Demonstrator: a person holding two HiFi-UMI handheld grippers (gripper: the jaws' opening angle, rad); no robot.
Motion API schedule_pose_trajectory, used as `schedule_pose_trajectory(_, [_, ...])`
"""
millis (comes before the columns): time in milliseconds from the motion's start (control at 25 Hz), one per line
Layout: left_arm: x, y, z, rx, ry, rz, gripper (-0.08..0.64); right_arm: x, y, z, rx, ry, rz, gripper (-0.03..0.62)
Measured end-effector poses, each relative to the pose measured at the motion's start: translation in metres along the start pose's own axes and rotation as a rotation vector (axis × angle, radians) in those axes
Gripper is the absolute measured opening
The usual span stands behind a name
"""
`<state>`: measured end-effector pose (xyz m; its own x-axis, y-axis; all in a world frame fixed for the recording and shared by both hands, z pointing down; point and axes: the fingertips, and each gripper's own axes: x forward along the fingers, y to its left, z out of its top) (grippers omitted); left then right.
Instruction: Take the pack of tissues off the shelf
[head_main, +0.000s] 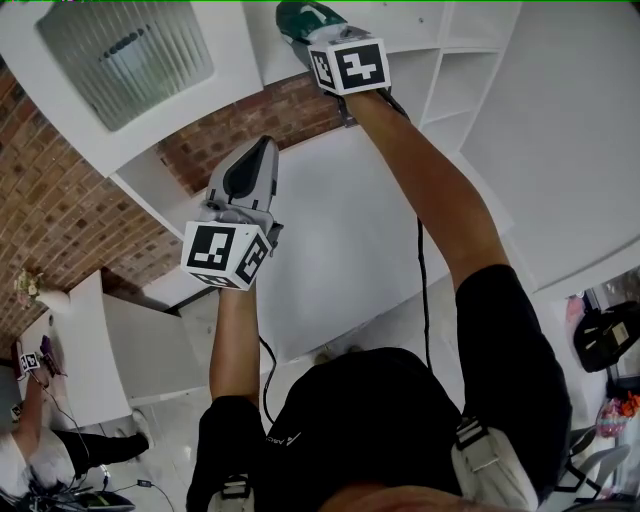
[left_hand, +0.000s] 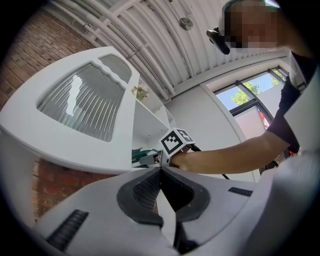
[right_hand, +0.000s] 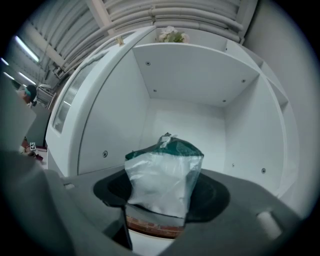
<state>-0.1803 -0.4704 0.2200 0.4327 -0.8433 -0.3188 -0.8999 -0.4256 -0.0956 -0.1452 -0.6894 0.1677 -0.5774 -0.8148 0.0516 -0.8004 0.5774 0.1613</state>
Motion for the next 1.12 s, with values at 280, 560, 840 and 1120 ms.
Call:
schedule_pose_trajectory(280, [0.000,-0.001,0.004,0.006,-0.013,-0.016,-0.002,-0.032,-0.003,0.011,-0.023,-0.140,-0.003,0.285])
schedule_pose_trajectory(560, [-0.001,-0.014,0.011,0.016,-0.026,-0.034,-0.002,-0.109,0.003,0.019,0.010,-0.305,0.034,0.285])
schedule_pose_trajectory(840, [-0.006,-0.022,0.021,0.013,-0.051,-0.031,-0.002,-0.181,0.017,0.007,-0.005,-0.413,0.070,0.285])
schedule_pose_trajectory(1120, [-0.009,-0.030,0.021,0.015,-0.063,-0.029,-0.002,-0.226,0.025,-0.026,0.028,-0.441,0.096,0.284])
